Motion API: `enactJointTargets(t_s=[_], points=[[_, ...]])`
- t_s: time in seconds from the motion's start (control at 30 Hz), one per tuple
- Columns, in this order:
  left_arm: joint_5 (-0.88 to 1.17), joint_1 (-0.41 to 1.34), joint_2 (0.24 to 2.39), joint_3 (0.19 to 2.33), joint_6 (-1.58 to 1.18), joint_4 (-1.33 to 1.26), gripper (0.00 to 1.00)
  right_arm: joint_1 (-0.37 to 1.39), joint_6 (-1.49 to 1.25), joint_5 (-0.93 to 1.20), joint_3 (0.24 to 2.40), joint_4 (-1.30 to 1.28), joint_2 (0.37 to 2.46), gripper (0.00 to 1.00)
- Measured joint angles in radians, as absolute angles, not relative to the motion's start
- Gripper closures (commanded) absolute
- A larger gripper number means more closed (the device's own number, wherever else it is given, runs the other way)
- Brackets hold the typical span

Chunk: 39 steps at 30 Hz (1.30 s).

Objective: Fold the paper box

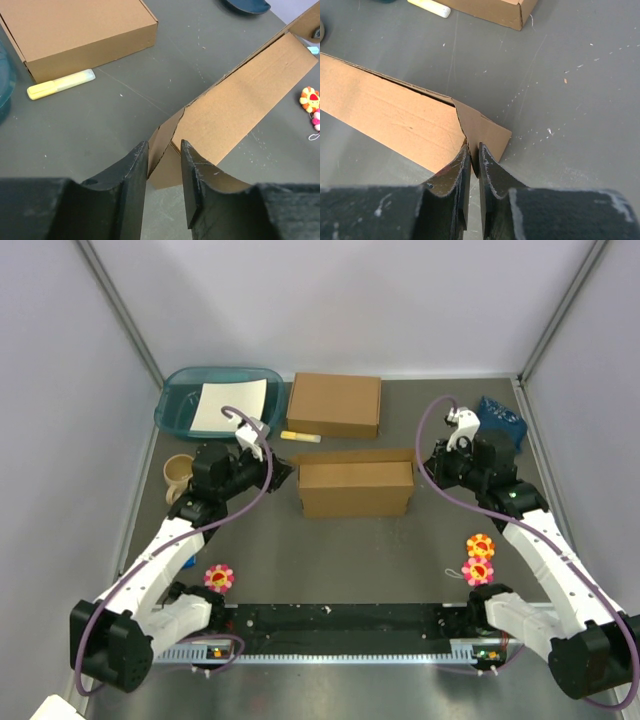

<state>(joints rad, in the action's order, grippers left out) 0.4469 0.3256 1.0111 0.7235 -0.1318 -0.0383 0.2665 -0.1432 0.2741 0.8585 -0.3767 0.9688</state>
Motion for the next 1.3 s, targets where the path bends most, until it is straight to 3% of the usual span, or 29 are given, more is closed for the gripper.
enactJointTargets(t_s=[0.03, 0.2, 0.37, 1.03, 1.3], points=[[0.445, 0.328, 1.011, 0.724, -0.127, -0.031, 0.75, 0.266, -0.144, 0.274, 0.859, -0.376, 0.969, 0.90], [0.433, 0.330, 1.011, 0.726, -0.120, -0.021, 0.87, 0.266, -0.152, 0.274, 0.859, -0.375, 0.969, 0.91], [0.432, 0.334, 1.011, 0.735, -0.125, -0.014, 0.99, 0.268, -0.176, 0.283, 0.859, -0.374, 0.969, 1.00], [0.346, 0.365, 1.024, 0.754, -0.132, 0.000, 1.00, 0.270, -0.408, 0.305, 0.906, -0.383, 1.036, 1.00], [0.273, 0.400, 1.024, 0.756, -0.141, 0.000, 1.00, 0.378, -0.477, 0.138, 0.888, -0.345, 1.029, 1.00]])
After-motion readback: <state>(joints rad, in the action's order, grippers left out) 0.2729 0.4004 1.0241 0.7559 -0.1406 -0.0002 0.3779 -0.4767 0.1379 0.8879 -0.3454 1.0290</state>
